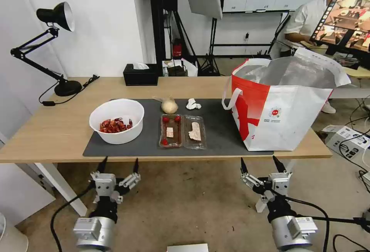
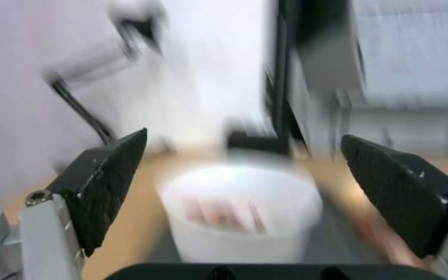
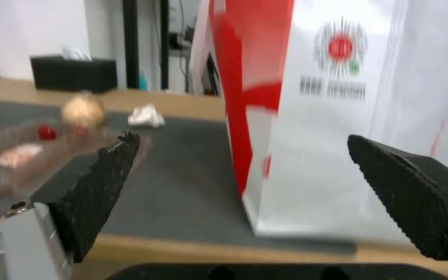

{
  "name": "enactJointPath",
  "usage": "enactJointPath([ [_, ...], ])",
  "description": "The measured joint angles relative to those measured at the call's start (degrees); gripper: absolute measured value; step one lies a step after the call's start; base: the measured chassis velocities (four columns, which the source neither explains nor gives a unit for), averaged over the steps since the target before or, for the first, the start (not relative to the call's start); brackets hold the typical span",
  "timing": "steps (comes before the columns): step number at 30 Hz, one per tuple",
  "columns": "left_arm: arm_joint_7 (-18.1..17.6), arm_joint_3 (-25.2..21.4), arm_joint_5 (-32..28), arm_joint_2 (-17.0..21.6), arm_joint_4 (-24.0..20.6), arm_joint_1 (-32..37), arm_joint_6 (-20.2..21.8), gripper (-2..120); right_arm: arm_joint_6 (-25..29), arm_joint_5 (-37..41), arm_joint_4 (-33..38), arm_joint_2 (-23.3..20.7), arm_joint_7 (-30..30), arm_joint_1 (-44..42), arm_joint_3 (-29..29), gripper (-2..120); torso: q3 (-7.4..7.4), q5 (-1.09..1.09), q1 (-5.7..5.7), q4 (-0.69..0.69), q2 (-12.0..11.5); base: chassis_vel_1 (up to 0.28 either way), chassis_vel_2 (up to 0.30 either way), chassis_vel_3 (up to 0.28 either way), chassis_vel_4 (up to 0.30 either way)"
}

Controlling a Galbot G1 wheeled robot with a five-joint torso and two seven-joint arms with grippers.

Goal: Pick up the trash from the table and place it into the takeout bag.

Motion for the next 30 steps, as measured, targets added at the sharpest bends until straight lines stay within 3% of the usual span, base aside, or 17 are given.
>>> enactJointPath([
  [2, -0.9, -0.2, -1.4, 0.3, 0.1, -0.5, 0.0, 100, -1.4, 4.2, 1.2, -5.0, 0.6, 2.5, 1.4, 100, 0.01, -0.07, 0.02, 0.00, 0.0, 0.000, 0.000, 0.000, 0.000],
  [4, -1.0, -0.1, -1.6, 0.3, 0.2, -0.6, 0.0, 100, -1.8, 5.5, 1.5, -6.9, 0.4, 3.4, 1.8, 100, 0.01, -0.06, 0.01, 0.04, 0.0, 0.000, 0.000, 0.000, 0.000],
  [6, -1.1, 0.3, -1.9, 0.3, 0.6, -0.7, 0.0, 100, -2.3, 6.2, 1.4, -7.9, -0.4, 3.8, 1.7, 100, 0.01, -0.05, 0.02, 0.00, 0.0, 0.000, 0.000, 0.000, 0.000],
  [30, 1.9, 4.0, 0.6, -1.7, 4.3, 3.3, 0.0, 100, -1.8, 2.9, -3.8, -3.5, -0.5, 3.2, -1.3, 100, 0.00, -0.06, 0.00, 0.00, 0.0, 0.000, 0.000, 0.000, 0.000],
])
